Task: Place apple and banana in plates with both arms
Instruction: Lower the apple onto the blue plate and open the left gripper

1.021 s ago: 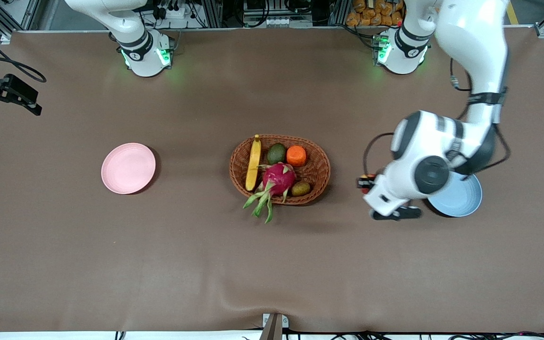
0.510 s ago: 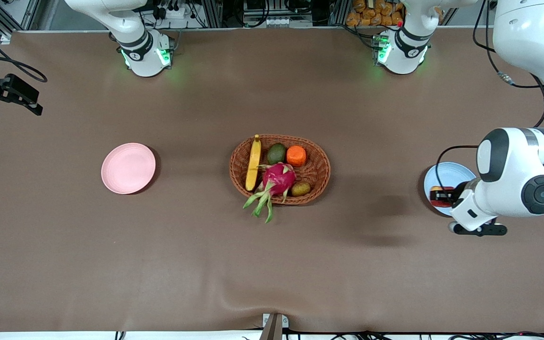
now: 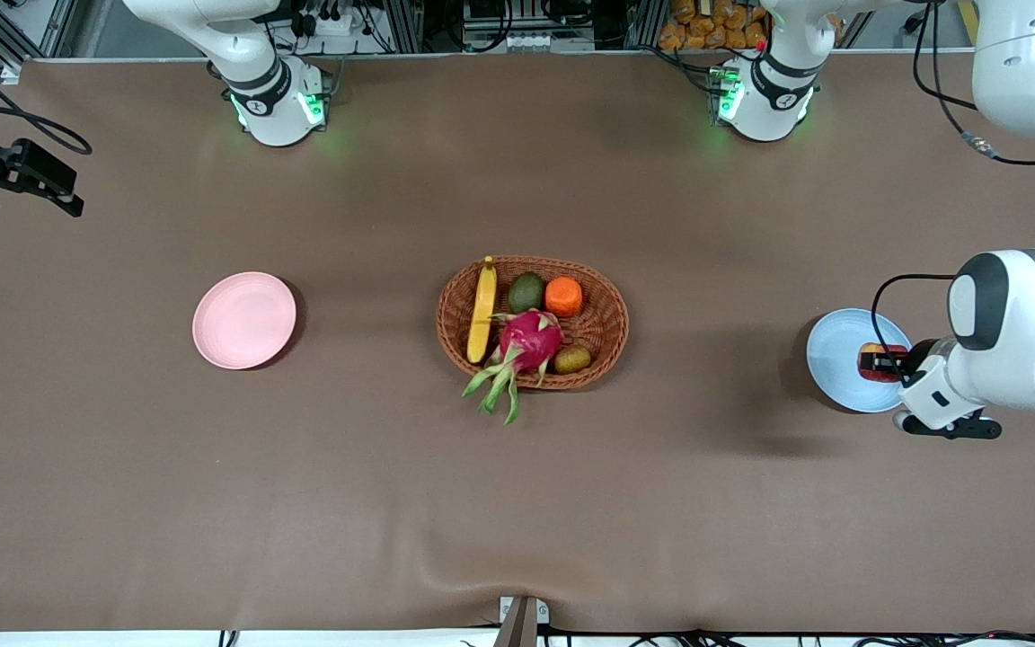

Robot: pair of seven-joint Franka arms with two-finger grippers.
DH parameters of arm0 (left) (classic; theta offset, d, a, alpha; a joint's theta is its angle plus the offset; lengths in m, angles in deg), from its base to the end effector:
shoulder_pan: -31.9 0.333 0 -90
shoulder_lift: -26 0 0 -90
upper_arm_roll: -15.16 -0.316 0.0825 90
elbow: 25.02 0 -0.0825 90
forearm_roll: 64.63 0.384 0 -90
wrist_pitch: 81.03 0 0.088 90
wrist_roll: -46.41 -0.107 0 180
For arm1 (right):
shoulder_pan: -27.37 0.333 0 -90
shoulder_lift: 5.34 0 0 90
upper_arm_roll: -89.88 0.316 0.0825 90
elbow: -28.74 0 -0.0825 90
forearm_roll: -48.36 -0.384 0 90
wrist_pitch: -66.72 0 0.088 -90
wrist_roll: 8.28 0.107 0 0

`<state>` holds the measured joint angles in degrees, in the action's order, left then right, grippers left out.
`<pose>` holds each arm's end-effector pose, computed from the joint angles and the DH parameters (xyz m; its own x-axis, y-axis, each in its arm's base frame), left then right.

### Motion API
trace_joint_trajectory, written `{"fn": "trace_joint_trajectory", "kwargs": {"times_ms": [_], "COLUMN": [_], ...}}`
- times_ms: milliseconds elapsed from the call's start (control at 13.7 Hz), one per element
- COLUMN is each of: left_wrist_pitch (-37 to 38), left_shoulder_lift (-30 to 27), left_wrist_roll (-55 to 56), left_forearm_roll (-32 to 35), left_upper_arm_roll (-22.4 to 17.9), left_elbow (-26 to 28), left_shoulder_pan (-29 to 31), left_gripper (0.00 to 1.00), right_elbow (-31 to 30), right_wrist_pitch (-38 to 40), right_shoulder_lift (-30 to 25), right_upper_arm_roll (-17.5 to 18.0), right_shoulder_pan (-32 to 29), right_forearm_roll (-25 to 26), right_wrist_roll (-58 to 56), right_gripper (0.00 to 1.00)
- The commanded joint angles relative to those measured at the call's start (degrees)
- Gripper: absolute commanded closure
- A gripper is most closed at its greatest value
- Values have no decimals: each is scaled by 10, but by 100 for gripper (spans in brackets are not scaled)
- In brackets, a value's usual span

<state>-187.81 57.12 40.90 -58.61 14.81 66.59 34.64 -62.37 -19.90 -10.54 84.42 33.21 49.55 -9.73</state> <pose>0.6557 0.0430 0.2960 0.9560 -0.0741 -0.2837 -0.0961 -0.9933 -0.0644 0.5201 -0.0015 0.6587 0.9995 0.0310 0.0117 0.0308 -0.9994 0.0124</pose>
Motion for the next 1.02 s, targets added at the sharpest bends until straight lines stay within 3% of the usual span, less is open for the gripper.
{"fn": "trace_joint_trajectory", "kwargs": {"times_ms": [0, 365, 729, 948], "left_wrist_pitch": [-48, -138, -144, -145], "left_shoulder_lift": [-11, -10, -16, -11], "left_wrist_roll": [-15, -56, -64, -64], "left_forearm_roll": [11, 15, 15, 15], "left_upper_arm_roll": [7, 7, 7, 7], "left_elbow": [46, 104, 125, 125], "left_shoulder_pan": [9, 32, 38, 38], "left_gripper": [77, 75, 74, 66], "right_elbow": [5, 6, 6, 6], "right_wrist_pitch": [8, 15, 15, 15], "right_shoulder_lift": [-2, -1, 0, 0], "right_upper_arm_roll": [-3, -3, -3, -3], "right_shoulder_pan": [3, 16, 26, 33], "right_forearm_roll": [1, 1, 1, 1], "right_wrist_roll": [-3, -3, -4, -4], "right_gripper": [0, 0, 0, 0]}}
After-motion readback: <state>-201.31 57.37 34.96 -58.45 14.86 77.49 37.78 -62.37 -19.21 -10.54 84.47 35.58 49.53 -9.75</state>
